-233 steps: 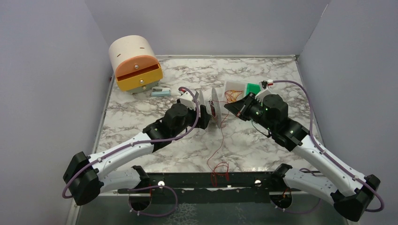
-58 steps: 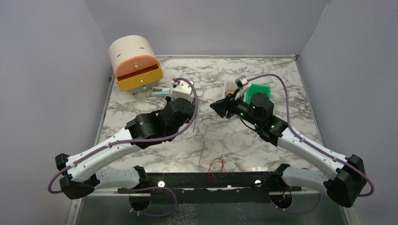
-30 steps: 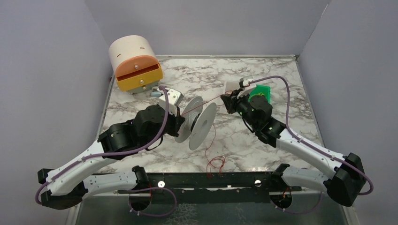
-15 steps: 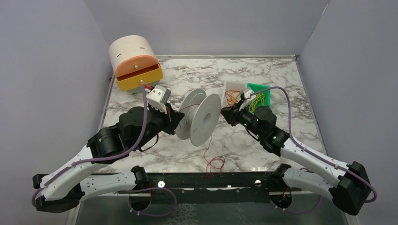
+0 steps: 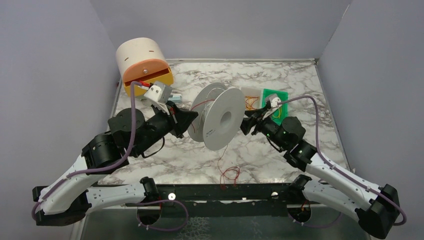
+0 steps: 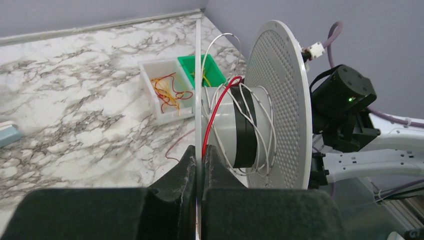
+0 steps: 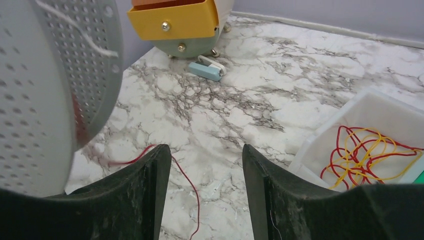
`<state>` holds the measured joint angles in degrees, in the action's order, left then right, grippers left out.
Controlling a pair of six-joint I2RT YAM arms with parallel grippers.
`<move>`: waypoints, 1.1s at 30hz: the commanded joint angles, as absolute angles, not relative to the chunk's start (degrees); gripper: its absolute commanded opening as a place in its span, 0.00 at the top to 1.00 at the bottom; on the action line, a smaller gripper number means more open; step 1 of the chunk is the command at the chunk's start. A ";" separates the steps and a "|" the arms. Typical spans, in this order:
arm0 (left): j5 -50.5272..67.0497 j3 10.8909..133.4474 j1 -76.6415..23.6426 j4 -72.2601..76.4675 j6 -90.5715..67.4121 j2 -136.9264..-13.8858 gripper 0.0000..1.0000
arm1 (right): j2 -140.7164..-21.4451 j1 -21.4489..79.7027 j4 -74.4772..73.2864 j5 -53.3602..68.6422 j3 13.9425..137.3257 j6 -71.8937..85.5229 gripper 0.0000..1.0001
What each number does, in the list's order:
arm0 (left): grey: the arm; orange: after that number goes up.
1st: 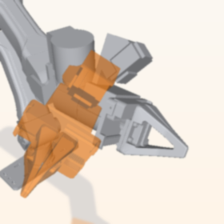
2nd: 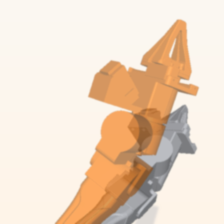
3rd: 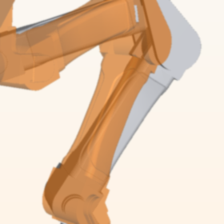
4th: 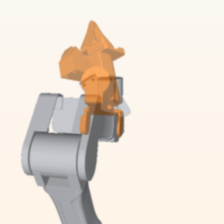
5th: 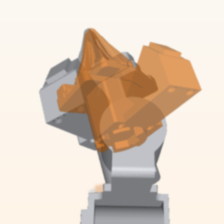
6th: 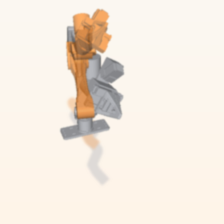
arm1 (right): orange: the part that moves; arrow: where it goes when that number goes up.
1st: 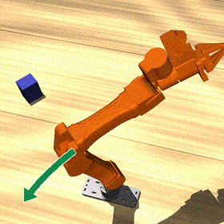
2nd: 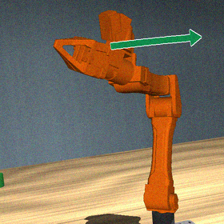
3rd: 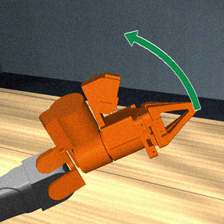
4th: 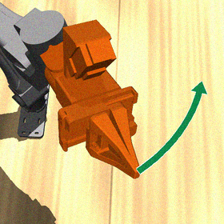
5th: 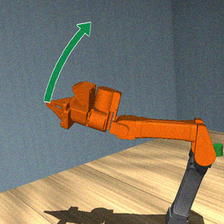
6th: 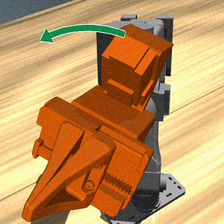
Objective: Wrap the cables
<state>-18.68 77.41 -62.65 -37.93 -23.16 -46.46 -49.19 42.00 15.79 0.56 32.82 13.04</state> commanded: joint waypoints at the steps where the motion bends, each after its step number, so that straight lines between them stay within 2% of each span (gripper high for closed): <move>1: -17.69 82.10 -62.84 -30.15 -22.57 -46.81 1.00 | -47.53 41.84 17.15 4.93 30.29 12.57 0.39; 12: -16.70 85.58 -62.84 -28.54 -21.26 -48.93 1.00 | -50.05 41.84 25.69 16.05 21.52 12.73 0.34; 21: -16.90 84.35 -62.84 -25.45 -22.79 -49.92 1.00 | -60.81 41.79 28.62 22.58 24.88 11.04 0.34; 24: -17.70 83.93 -62.84 -23.97 -23.05 -49.76 1.00 | -63.43 41.83 28.28 25.44 26.14 10.24 0.42; 26: -18.61 83.66 -62.79 -23.06 -23.17 -49.76 1.00 | -64.01 41.78 27.96 26.17 25.99 10.19 0.54; 30: -20.85 82.41 -62.84 -21.44 -23.66 -49.91 1.00 | -61.73 41.79 26.37 25.88 24.27 10.82 0.95; 33: -24.56 80.43 -62.84 -19.28 -23.83 -49.98 1.00 | -59.00 41.79 21.73 25.64 23.71 11.00 0.99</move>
